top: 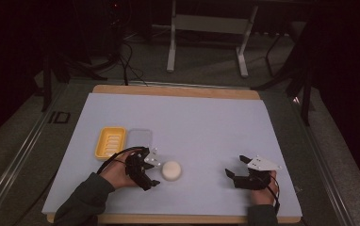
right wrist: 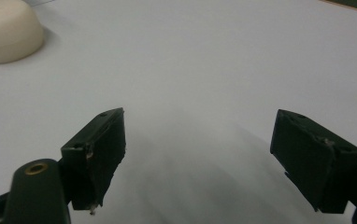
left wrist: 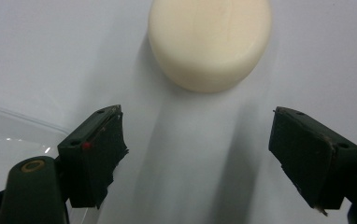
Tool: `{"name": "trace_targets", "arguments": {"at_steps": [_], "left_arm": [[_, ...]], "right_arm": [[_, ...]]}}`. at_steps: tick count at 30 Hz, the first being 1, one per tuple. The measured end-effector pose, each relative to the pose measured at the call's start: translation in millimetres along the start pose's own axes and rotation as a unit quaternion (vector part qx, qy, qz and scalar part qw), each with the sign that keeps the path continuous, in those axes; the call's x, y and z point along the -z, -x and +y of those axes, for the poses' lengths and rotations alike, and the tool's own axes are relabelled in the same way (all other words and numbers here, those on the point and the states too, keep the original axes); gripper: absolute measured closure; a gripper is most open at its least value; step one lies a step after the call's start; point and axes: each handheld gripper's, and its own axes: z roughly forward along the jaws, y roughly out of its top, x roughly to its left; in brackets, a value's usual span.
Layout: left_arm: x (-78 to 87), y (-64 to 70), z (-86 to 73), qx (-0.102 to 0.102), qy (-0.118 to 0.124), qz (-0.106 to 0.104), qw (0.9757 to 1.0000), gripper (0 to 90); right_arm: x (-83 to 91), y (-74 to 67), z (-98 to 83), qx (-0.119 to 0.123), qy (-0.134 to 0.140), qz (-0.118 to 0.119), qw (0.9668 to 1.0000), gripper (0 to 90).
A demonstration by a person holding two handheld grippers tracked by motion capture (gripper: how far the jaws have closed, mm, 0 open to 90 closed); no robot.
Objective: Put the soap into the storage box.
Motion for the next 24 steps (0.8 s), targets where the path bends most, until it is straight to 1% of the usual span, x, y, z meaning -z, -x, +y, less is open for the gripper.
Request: {"name": "trace_targets", "arguments": {"at_steps": [11,16,17,20,24], "left_arm": [[-5.0,-0.3,4.9,-0.006,-0.004,-0.005,1.0000,18.6],[-6.4,-0.1,7.1,-0.008,-0.003,-0.008,0.9999,16.5],[-7.1,0.0,8.2,-0.007,-0.001,-0.011,0.9999,16.3],[-8.8,0.4,10.1,-0.009,0.001,-0.009,0.9999,14.9],[-10.9,0.7,11.7,-0.006,0.006,-0.012,0.9999,12.5]], "right_arm": [[-0.1,-0.1,0.1,0.000,-0.001,0.000,1.0000,17.9],[-0.2,-0.1,0.1,-0.001,-0.002,0.000,1.0000,17.9],[-0.2,-0.1,0.1,-0.001,-0.002,0.000,1.0000,17.9],[-0.4,-0.1,0.2,-0.001,-0.002,0.000,1.0000,17.9],[-0.3,-0.1,0.2,-0.001,-0.002,0.000,1.0000,17.9]]}}
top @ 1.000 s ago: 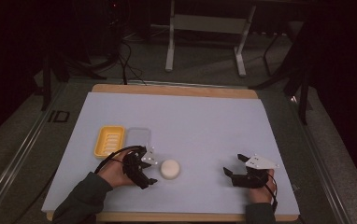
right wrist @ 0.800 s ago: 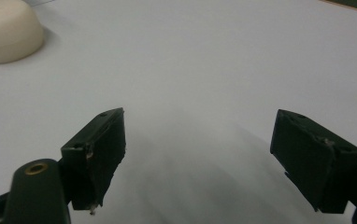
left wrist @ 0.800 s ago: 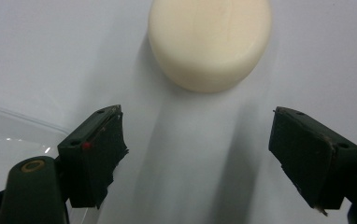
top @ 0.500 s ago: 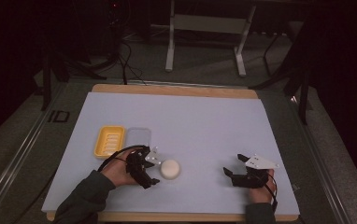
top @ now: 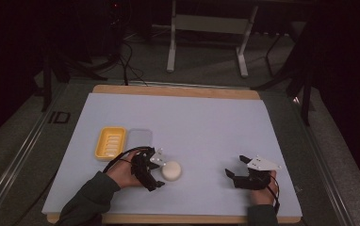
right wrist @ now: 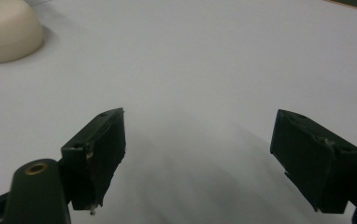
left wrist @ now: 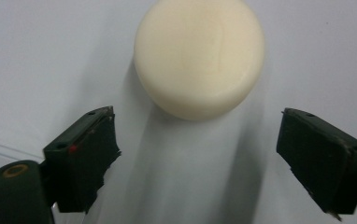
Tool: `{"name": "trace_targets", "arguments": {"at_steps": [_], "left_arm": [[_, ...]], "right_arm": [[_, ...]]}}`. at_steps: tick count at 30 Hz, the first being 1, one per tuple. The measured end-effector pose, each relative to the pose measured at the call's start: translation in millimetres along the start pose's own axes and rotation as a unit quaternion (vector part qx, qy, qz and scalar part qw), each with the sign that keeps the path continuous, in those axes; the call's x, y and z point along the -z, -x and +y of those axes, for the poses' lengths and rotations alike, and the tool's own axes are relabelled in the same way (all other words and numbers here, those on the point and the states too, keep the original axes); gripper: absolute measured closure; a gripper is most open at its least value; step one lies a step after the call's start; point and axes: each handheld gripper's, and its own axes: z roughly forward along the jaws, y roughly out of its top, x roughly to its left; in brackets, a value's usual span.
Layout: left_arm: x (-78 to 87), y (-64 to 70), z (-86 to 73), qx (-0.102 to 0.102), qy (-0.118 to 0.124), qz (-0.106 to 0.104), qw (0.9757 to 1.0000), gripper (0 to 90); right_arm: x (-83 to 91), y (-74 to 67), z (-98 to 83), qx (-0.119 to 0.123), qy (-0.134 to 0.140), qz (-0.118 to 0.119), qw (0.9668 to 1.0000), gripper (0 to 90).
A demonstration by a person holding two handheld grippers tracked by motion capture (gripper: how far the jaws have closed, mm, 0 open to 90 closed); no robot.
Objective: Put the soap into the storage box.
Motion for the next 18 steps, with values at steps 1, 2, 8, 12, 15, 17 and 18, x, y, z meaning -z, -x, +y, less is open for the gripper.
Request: {"name": "trace_targets", "arguments": {"at_steps": [1,2,8,12,15,17,18], "left_arm": [[-0.8,-0.3,0.6,0.000,0.002,-0.004,1.0000,12.3],[-0.8,-0.3,0.6,0.000,0.002,-0.004,1.0000,12.1],[-4.1,-0.3,2.2,0.000,0.006,-0.007,1.0000,11.7],[-6.6,-0.2,4.5,0.002,0.010,-0.012,0.9999,13.3],[-10.1,-0.7,8.1,-0.004,0.005,-0.014,0.9999,14.0],[-11.0,-0.5,9.1,-0.001,0.006,-0.015,0.9999,14.1],[-12.3,-1.1,11.1,-0.003,0.004,-0.016,0.9999,14.1]], "right_arm": [[0.0,0.0,0.0,0.000,0.000,0.000,1.0000,17.9],[0.0,0.0,0.0,0.000,0.000,0.000,1.0000,17.9],[0.1,-0.1,0.0,0.000,0.000,0.000,1.0000,17.9],[-0.1,-0.1,0.0,0.001,0.000,0.000,1.0000,17.9],[0.0,-0.1,0.0,0.000,0.000,0.000,1.0000,17.9],[0.0,0.0,0.0,0.000,0.000,0.000,1.0000,17.9],[0.0,-0.1,0.0,0.000,0.000,0.000,1.0000,17.9]]}}
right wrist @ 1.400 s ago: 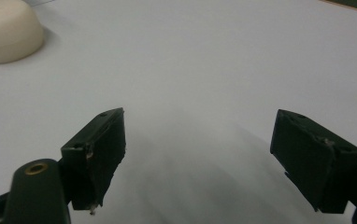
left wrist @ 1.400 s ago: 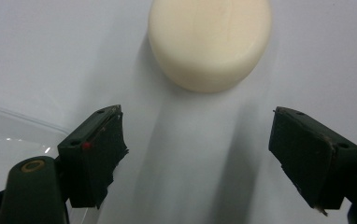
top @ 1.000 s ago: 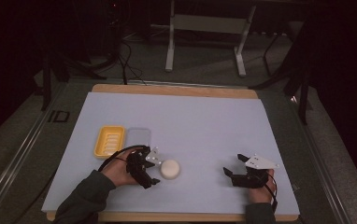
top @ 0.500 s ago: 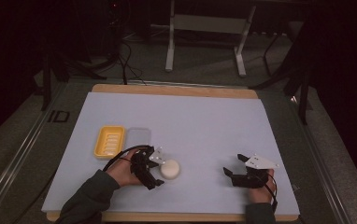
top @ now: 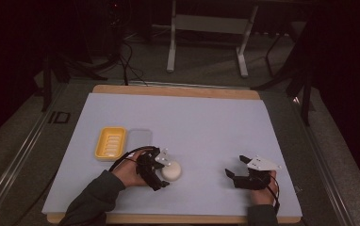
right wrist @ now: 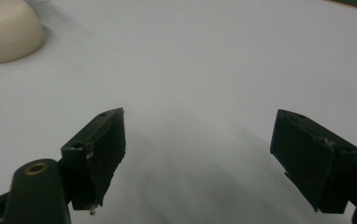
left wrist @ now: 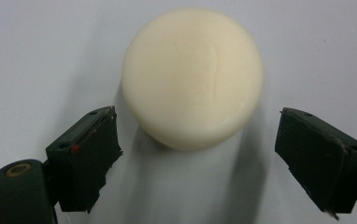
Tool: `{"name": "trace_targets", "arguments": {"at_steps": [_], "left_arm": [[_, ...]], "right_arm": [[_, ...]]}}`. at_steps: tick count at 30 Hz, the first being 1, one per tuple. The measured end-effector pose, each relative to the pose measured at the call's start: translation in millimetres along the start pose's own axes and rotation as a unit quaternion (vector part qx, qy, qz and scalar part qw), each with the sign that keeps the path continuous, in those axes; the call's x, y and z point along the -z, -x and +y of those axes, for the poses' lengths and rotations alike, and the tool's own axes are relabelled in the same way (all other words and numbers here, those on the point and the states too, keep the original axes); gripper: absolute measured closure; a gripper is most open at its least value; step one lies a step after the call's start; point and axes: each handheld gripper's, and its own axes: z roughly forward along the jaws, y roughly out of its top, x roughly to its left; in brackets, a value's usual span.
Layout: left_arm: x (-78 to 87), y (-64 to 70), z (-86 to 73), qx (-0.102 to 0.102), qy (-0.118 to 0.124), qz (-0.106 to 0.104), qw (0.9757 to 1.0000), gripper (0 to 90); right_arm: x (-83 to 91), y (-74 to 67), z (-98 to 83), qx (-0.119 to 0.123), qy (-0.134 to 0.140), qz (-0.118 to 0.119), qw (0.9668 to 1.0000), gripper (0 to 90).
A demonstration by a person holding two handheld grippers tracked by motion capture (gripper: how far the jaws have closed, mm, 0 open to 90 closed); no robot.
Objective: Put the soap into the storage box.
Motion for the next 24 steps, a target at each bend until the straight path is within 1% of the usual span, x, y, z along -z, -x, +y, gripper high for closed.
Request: {"name": "trace_targets", "arguments": {"at_steps": [12,13,16,19,24], "left_arm": [[-8.2,-2.5,10.7,-0.004,-0.001,-0.003,1.0000,14.4],[-10.1,-3.2,12.2,-0.007,-0.004,-0.002,1.0000,14.4],[-12.7,-3.2,13.4,-0.005,-0.007,0.002,1.0000,13.2],[-15.6,-3.1,15.3,-0.008,-0.014,0.005,0.9999,13.2],[-16.2,-3.2,17.4,-0.011,-0.016,0.006,0.9998,13.8]], "right_arm": [[0.2,0.0,0.0,0.000,0.000,0.000,1.0000,17.9],[0.2,0.0,0.0,-0.001,0.000,0.000,1.0000,17.9],[0.2,0.0,0.0,0.000,0.000,0.000,1.0000,17.9],[0.2,0.0,0.0,0.000,0.000,0.000,1.0000,17.9],[-0.1,-0.1,0.0,0.000,0.000,0.000,1.0000,17.9]]}}
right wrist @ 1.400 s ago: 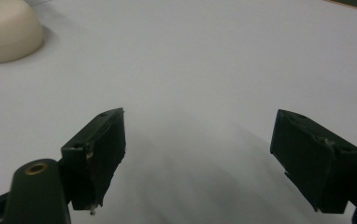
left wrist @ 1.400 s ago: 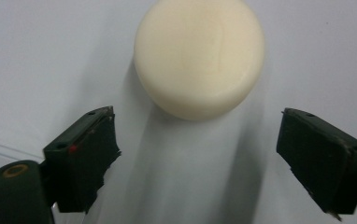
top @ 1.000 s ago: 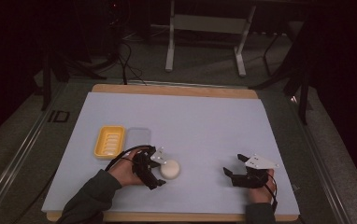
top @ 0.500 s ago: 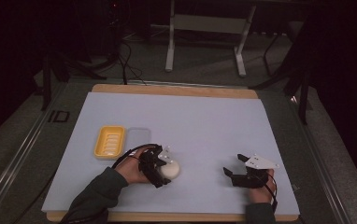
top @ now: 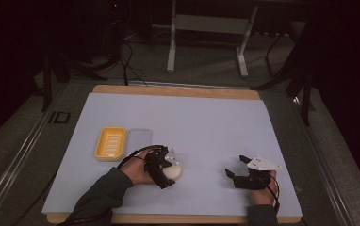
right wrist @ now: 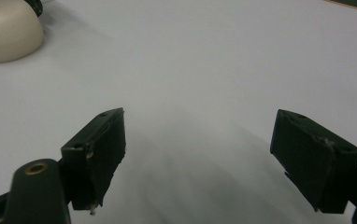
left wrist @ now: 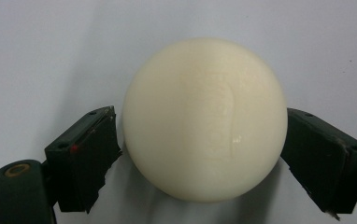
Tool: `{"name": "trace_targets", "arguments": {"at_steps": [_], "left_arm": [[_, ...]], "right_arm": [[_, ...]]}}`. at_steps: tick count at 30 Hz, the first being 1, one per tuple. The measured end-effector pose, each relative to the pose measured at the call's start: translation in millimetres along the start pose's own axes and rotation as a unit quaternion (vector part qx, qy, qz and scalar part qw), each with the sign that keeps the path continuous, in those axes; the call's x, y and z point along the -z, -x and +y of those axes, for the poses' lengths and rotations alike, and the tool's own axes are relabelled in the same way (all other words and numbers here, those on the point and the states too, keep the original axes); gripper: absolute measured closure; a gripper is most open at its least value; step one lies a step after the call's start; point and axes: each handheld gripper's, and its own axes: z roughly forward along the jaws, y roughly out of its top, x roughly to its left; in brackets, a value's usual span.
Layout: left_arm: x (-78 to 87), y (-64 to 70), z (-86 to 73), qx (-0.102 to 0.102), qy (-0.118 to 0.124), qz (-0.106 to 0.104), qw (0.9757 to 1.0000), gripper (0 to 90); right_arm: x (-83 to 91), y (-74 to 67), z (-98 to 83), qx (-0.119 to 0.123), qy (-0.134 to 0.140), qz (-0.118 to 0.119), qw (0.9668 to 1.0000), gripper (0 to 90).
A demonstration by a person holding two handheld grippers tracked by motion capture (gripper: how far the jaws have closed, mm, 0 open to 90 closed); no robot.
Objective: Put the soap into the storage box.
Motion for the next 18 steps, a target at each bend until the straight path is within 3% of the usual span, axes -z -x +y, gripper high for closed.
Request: {"name": "trace_targets", "arguments": {"at_steps": [18], "left_arm": [[-4.9,-0.2,7.8,-0.012,-0.018,-0.002,0.9998,18.0]], "right_arm": [[-0.2,-0.1,0.0,-0.001,-0.001,0.000,1.0000,17.9]]}}
